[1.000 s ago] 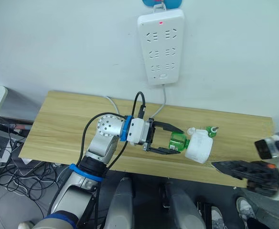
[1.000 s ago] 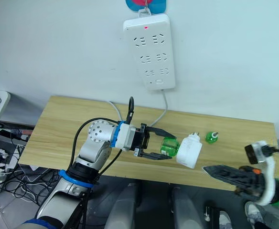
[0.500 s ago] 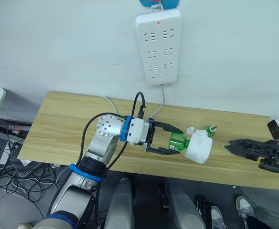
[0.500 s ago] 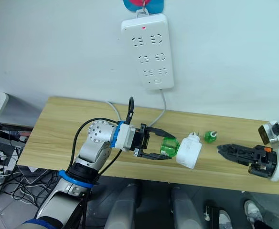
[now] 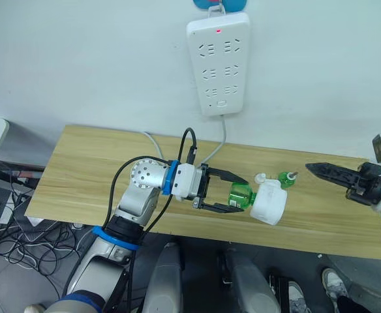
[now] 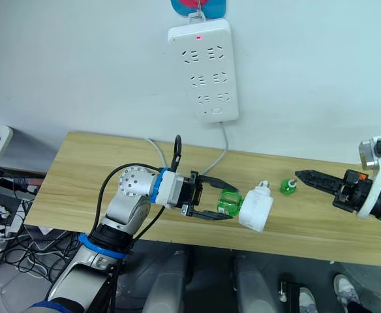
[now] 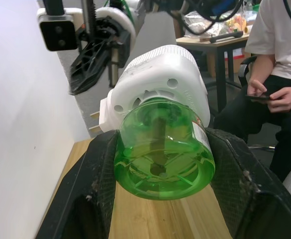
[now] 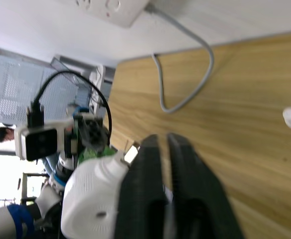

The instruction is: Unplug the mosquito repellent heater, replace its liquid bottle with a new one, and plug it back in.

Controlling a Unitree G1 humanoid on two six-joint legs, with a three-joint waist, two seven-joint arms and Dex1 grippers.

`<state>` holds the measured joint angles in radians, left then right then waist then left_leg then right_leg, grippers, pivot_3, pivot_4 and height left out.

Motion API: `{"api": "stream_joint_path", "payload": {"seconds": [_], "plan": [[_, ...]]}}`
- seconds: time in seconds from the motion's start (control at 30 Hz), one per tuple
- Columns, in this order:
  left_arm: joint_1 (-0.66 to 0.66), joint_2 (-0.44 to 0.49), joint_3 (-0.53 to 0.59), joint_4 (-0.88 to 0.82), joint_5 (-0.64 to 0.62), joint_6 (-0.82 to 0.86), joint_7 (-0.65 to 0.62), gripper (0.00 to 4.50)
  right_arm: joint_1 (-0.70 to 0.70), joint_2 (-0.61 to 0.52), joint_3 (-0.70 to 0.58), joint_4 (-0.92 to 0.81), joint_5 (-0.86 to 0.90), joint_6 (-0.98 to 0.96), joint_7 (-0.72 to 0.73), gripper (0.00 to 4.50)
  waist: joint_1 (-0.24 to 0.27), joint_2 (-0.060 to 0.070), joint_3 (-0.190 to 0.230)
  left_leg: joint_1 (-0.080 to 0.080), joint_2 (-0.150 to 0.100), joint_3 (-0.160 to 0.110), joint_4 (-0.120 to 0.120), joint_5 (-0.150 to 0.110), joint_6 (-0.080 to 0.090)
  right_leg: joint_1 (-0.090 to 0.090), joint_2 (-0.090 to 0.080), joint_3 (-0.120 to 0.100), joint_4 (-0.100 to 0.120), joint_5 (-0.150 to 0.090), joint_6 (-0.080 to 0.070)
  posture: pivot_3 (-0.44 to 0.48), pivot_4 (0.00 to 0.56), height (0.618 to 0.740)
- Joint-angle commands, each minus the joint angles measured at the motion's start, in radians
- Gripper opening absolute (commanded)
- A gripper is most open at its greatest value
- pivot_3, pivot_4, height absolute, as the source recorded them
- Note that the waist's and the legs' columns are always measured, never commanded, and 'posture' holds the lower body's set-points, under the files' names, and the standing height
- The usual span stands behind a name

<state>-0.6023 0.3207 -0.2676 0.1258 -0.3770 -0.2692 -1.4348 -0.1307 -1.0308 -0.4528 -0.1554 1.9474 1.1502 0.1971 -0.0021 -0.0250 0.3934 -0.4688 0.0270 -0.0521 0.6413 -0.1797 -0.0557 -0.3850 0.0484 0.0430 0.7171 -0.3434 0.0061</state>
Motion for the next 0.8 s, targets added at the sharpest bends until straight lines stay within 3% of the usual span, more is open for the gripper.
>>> {"api": "stream_joint_path", "payload": {"seconds": [0.03, 0.5, 0.8], "plan": [[-0.004, -0.009, 0.000, -0.041, -0.024, -0.002, -0.007, 2.32, -0.030, 0.040, 0.029, -0.046, 0.025, -0.003, -0.026, 0.06, 0.000, 0.000, 0.000, 0.000, 0.000, 0.000, 0.000, 0.000, 0.000, 0.000, 0.000, 0.000, 0.000, 0.000, 0.000, 0.032, 0.382, 0.740], [-0.009, -0.010, 0.004, -0.044, -0.020, 0.018, 0.004, 2.32, -0.031, 0.096, 0.116, -0.125, 0.025, -0.026, -0.056, 0.06, 0.000, 0.000, 0.000, 0.000, 0.000, 0.000, 0.000, 0.000, 0.001, 0.000, 0.000, 0.000, 0.000, 0.000, 0.000, 0.043, 0.392, 0.740], [-0.009, -0.007, 0.006, -0.044, -0.018, 0.023, 0.008, 2.32, 0.003, 0.068, 0.137, -0.146, 0.025, -0.031, -0.073, 0.06, 0.000, 0.000, 0.000, 0.000, 0.000, 0.000, 0.000, -0.001, 0.001, 0.000, 0.000, 0.000, 0.000, 0.000, 0.000, 0.049, 0.396, 0.740]]}}
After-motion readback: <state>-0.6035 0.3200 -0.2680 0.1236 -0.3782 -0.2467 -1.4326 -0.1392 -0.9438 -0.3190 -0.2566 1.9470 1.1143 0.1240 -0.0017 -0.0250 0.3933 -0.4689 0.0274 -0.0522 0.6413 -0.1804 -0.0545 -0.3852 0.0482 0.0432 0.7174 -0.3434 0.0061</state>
